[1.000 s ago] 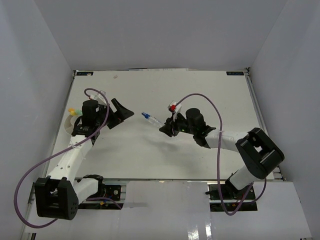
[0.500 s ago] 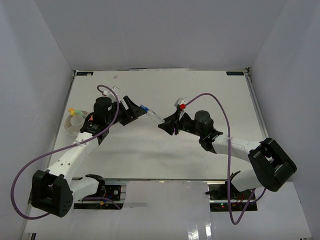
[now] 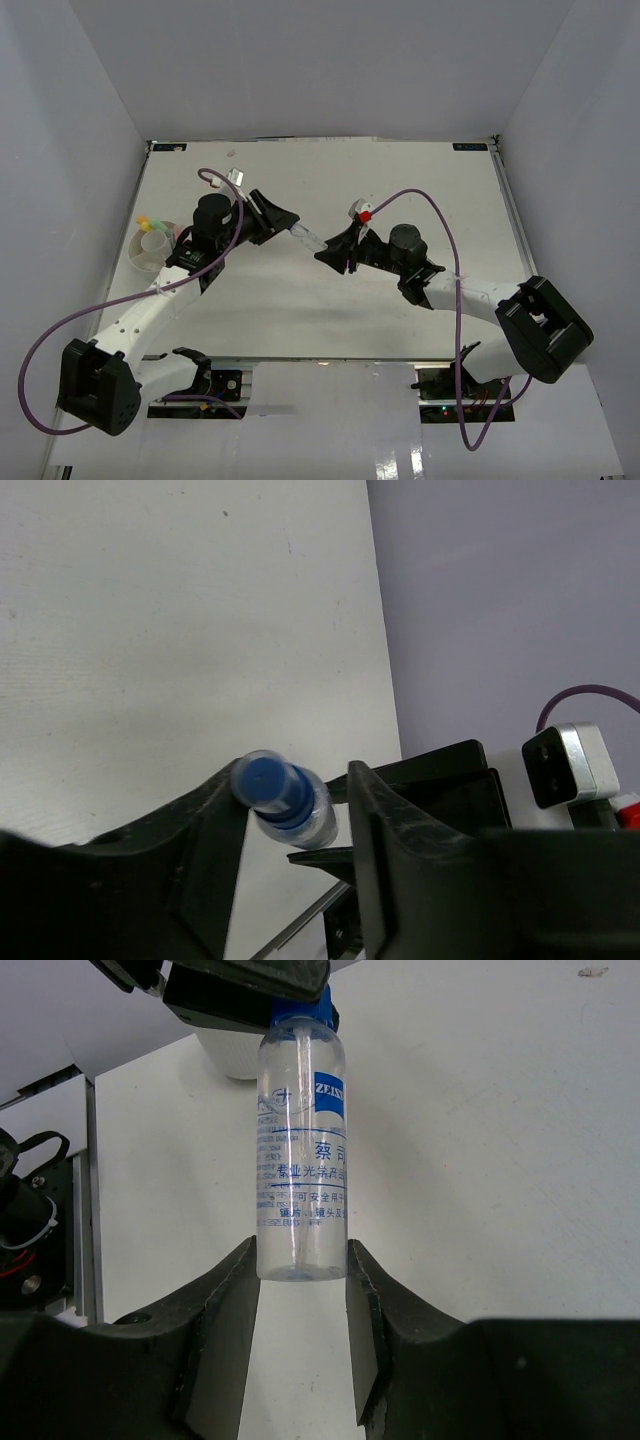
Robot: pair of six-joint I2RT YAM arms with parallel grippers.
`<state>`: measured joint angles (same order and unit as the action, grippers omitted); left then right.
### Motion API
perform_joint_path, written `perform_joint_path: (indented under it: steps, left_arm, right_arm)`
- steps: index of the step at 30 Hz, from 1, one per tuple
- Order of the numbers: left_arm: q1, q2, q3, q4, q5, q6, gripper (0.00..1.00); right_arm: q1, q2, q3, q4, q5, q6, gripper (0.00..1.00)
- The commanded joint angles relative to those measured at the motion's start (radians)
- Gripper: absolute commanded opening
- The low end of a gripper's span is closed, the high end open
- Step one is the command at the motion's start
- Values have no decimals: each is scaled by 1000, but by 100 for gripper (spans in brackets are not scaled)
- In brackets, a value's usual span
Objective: Sort the stationery into containers
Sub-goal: Place the stationery in the storage box.
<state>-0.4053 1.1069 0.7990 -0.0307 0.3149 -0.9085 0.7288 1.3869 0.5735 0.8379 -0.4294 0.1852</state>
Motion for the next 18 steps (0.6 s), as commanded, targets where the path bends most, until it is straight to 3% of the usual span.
perform_joint_path:
  steps: [1,7,10,13,14,17,18]
  left_arm:
    - [-24,-1,19,22,-34,-6,49]
    - [-41,-8,28,22,-48,11,22]
    - [-43,-19,28,20,-56,29,10]
    - [-43,-35,34,20,-66,69,7]
    - [-43,-44,39,6,-85,98,6]
    - [-43,-59,72,-64,-169,170,4]
    - [-43,-71,86,-86,-200,192,2]
  right_arm:
    - [7,-25,-6,99,-14,11,8]
    - [8,-37,-15,96,-2,-1,8]
    - [8,-46,-18,79,6,-10,18]
    - [8,-52,-12,32,8,-30,46]
    - [8,-55,-11,17,11,-42,67]
    - [8,-84,-17,-40,43,-67,98]
    - [8,-106,-24,-77,67,-76,95]
